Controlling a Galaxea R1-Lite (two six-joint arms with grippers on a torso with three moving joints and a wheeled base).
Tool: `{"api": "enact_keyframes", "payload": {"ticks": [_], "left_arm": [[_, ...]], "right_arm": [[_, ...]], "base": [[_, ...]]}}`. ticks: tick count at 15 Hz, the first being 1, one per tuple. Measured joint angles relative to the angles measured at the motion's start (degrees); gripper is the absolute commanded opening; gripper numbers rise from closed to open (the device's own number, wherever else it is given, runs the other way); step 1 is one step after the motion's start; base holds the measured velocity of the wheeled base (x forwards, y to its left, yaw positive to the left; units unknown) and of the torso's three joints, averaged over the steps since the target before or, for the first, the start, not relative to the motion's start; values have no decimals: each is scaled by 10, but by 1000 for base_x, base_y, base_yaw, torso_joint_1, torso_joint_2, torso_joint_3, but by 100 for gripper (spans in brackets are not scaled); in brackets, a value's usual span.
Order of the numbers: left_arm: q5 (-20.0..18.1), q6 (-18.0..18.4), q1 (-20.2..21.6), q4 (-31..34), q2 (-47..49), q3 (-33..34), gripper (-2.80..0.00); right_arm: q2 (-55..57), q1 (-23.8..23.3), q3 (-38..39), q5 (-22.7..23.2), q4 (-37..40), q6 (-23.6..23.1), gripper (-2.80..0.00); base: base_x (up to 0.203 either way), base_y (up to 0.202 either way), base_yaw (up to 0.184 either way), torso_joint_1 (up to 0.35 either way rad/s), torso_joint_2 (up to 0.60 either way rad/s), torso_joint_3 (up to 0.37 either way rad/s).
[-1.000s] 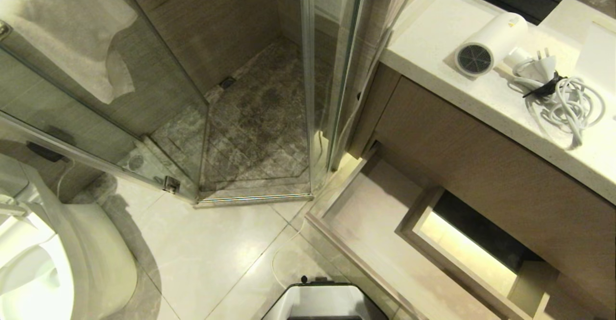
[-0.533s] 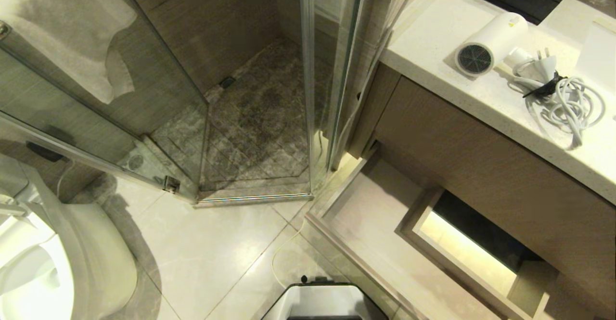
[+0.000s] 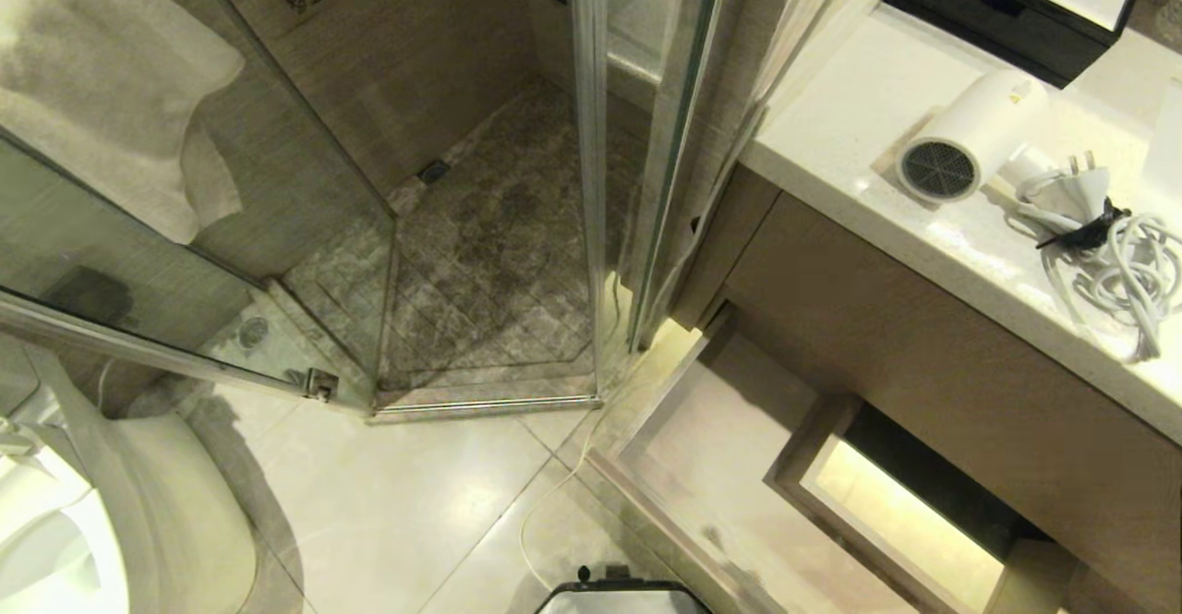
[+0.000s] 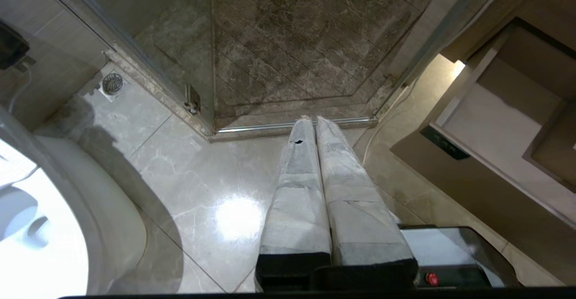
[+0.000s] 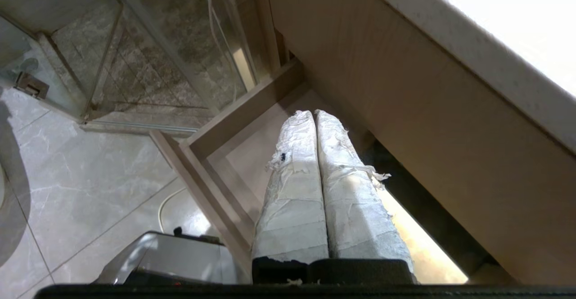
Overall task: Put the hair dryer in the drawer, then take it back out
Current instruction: Pick up the hairdryer
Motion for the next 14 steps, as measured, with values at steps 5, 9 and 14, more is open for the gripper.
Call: {"api": "enact_keyframes", "payload": {"ticks": [5,9,14], "left_arm": [[0,0,0,0,0,0,-280],[0,0,0,0,0,0,-280],[0,0,0,0,0,0,-280]], "right_arm": [[0,0,0,0,0,0,-280],[0,0,0,0,0,0,-280],[0,0,0,2,0,-1,-280]], "base": [[0,0,0,307,-99,210],[0,0,0,281,-125,144],[0,0,0,26,-16,18]]}}
